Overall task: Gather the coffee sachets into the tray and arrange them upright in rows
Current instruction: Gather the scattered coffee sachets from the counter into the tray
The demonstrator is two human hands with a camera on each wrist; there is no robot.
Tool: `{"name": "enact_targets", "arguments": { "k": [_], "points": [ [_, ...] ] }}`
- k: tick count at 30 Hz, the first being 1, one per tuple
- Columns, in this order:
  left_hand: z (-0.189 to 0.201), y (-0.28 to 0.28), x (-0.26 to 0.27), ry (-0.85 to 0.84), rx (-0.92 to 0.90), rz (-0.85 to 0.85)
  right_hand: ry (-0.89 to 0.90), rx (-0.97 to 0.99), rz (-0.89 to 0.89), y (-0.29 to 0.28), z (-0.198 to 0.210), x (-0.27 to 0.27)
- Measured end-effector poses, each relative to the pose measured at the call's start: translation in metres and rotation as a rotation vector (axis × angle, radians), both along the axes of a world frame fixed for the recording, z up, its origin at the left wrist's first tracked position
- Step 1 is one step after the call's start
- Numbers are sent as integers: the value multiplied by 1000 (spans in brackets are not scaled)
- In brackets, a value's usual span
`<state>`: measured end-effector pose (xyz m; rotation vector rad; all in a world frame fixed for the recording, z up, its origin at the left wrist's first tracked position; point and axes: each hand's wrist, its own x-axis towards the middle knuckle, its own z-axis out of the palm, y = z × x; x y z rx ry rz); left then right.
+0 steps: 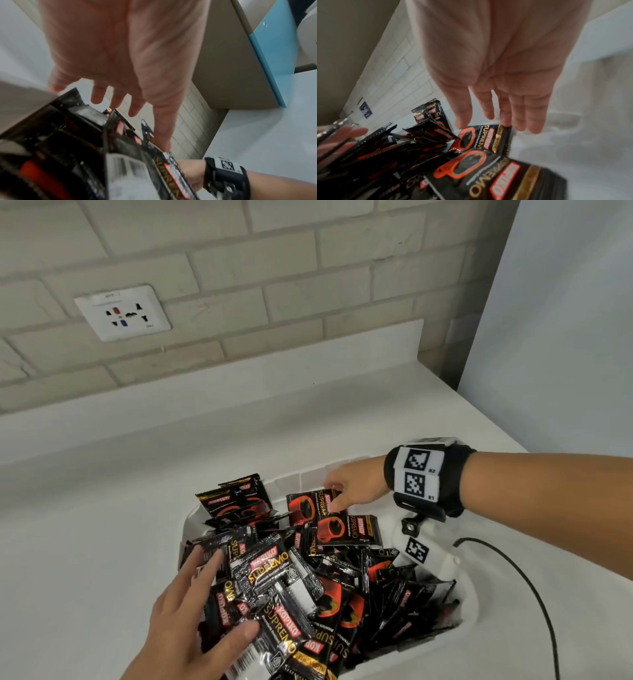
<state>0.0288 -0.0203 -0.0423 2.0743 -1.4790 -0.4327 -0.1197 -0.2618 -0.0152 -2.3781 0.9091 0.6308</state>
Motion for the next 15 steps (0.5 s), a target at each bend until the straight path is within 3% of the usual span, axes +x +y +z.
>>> {"name": "enact_targets", "arguments": {
  "k": [7, 11, 15],
  "points": [
    [-14, -3, -6, -186, -31, -96, -68, 362, -153, 7, -2, -5],
    [-20, -1, -3, -220, -37, -97, -129, 240, -282, -3, 7, -12],
    [-25, 2, -2, -185, -100, -74, 16, 168, -267, 6, 5, -15]
  ]
}}
